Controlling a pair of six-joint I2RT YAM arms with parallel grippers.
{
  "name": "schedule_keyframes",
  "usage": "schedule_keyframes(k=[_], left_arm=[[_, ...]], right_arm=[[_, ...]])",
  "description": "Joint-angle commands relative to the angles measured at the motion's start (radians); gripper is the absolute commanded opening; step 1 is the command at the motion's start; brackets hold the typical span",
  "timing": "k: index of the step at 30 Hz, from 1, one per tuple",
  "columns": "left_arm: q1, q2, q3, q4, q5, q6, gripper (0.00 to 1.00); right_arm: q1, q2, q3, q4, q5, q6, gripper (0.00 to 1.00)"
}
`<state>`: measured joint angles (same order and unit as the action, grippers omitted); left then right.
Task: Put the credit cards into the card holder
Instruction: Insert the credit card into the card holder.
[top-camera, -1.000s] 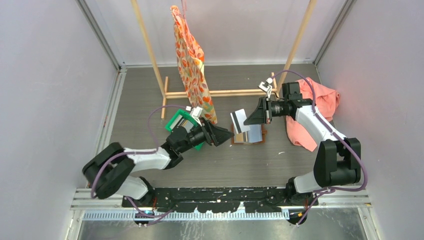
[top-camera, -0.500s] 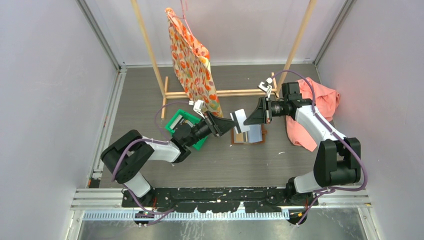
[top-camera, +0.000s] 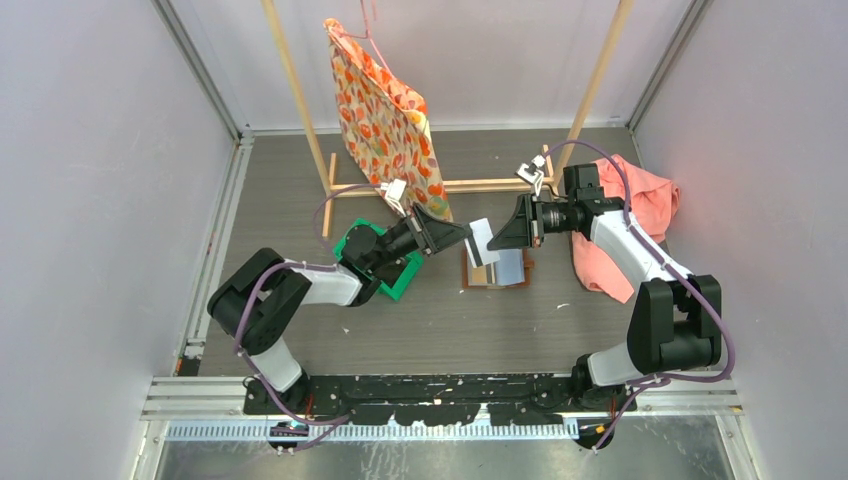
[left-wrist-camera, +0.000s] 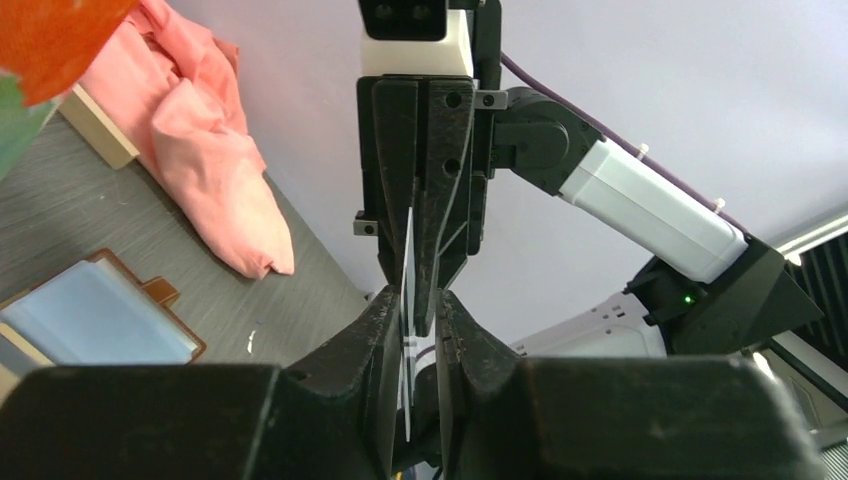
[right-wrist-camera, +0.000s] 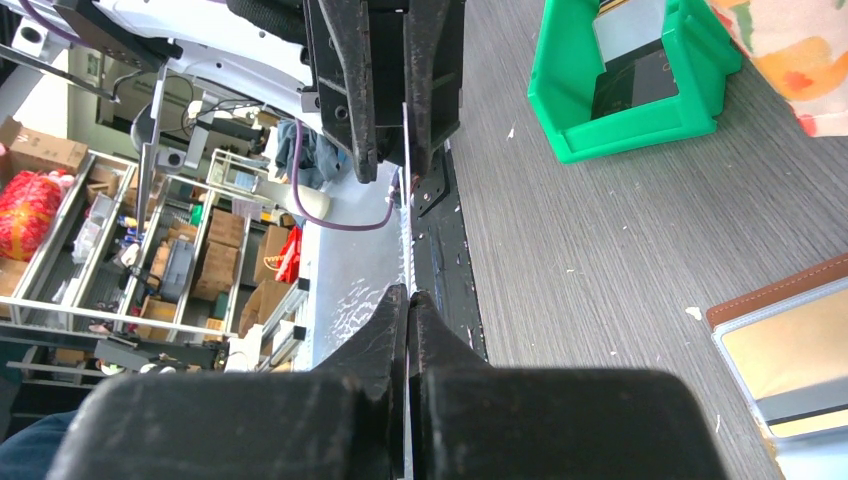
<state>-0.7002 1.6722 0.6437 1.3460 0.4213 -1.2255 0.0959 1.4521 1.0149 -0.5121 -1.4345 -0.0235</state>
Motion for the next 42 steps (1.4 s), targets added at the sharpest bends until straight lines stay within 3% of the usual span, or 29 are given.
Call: schedule_keyframes(k=[1, 3, 6, 8, 10, 12, 14, 15, 16, 19, 25, 31, 37, 42], left_arm=[[0.022, -0.003, 0.052, 0.003, 0.123, -0.018, 0.18], [0.028, -0.002, 0.067, -0.017, 0.157, -0.016, 0.03], [0.044, -0.011, 0.091, -0.069, 0.219, -0.012, 0.0], [0.055, -0.032, 0.098, -0.137, 0.25, 0.02, 0.0], [0.07, -0.065, 0.101, -0.233, 0.276, 0.084, 0.0], [0.081, -0.115, 0.103, -0.369, 0.284, 0.175, 0.0], [0.084, -0.178, 0.108, -0.563, 0.27, 0.3, 0.0], [0.083, -0.194, 0.11, -0.634, 0.261, 0.361, 0.0], [0.082, -0.218, 0.106, -0.679, 0.241, 0.409, 0.0], [0.081, -0.232, 0.06, -0.638, 0.194, 0.43, 0.0], [0.056, -0.153, -0.005, -0.409, 0.097, 0.336, 0.0], [0.045, -0.114, -0.037, -0.318, 0.06, 0.314, 0.0], [0.036, -0.085, -0.054, -0.301, 0.035, 0.313, 0.0], [0.028, -0.048, -0.072, -0.248, 0.016, 0.289, 0.0]], right_arm=[[-0.002, 0.0, 0.002, 0.02, -0.012, -0.003, 0.01], [-0.002, 0.001, 0.002, 0.02, -0.008, -0.003, 0.01], [-0.001, -0.002, 0.0, 0.02, 0.009, -0.005, 0.03], [-0.003, -0.009, -0.002, 0.019, 0.028, -0.01, 0.12], [-0.003, -0.015, 0.008, -0.027, 0.067, -0.053, 0.33], [-0.013, -0.018, 0.068, -0.249, 0.163, -0.271, 0.65], [-0.015, -0.016, 0.138, -0.447, 0.328, -0.495, 0.8], [-0.019, -0.027, 0.137, -0.435, 0.419, -0.495, 0.94], [-0.031, -0.044, 0.11, -0.374, 0.539, -0.413, 0.99], [-0.061, -0.088, -0.002, -0.217, 0.733, -0.318, 1.0], [-0.078, 0.023, 0.0, -0.174, 0.96, -0.236, 1.0], [-0.115, 0.164, 0.039, -0.19, 0.908, -0.184, 0.92], [-0.122, 0.334, 0.128, -0.237, 0.831, -0.16, 0.66], [-0.122, 0.397, 0.155, -0.254, 0.772, -0.163, 0.54]])
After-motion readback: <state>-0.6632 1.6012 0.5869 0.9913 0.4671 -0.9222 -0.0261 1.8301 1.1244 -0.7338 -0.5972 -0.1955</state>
